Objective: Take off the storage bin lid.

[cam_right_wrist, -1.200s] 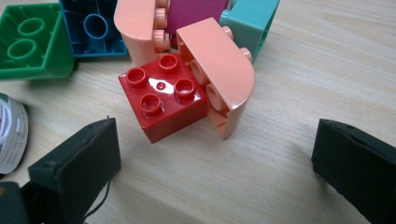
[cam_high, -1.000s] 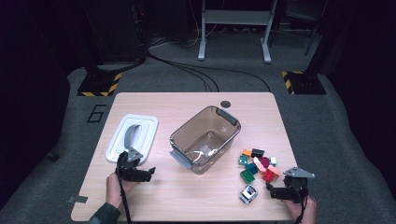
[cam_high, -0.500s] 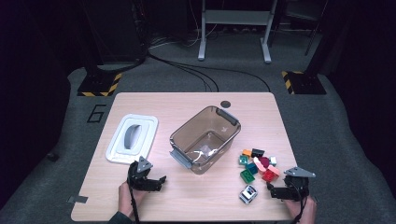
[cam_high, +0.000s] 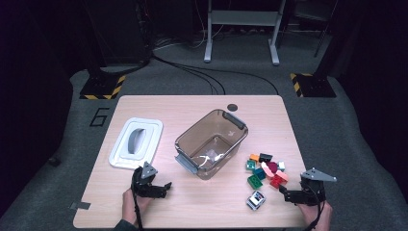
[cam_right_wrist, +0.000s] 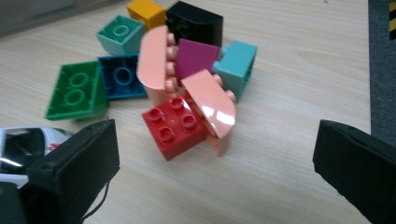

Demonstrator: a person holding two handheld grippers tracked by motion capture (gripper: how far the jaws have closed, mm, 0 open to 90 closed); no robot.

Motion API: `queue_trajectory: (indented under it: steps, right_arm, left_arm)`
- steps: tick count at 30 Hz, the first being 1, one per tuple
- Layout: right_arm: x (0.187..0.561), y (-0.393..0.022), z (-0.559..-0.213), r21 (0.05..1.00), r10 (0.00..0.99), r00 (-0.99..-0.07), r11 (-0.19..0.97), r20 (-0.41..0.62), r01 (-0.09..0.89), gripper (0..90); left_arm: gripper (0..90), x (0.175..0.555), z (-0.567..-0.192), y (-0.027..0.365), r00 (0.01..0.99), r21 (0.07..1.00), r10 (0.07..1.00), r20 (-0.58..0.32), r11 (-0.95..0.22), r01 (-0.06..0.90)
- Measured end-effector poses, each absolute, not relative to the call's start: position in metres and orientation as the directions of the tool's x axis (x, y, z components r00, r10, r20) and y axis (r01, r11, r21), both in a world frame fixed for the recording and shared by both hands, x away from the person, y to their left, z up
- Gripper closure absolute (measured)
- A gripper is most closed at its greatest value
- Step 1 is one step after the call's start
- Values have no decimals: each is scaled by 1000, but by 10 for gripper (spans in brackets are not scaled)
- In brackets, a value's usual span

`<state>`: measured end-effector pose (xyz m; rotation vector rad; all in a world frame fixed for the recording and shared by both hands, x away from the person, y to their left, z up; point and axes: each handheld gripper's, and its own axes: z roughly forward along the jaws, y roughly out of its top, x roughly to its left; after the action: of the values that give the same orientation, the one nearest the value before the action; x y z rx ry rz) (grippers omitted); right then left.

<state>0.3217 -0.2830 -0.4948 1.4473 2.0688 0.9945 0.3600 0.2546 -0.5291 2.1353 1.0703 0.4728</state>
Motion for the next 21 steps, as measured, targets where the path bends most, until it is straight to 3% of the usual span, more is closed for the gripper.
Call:
queue_trajectory:
  steps: [21]
  right_arm:
    - [304,-239,-477,746,881,-469,270,65,609,0]
  left_arm:
    - [74,360,-530,254,590,726,807,17,-416,547]
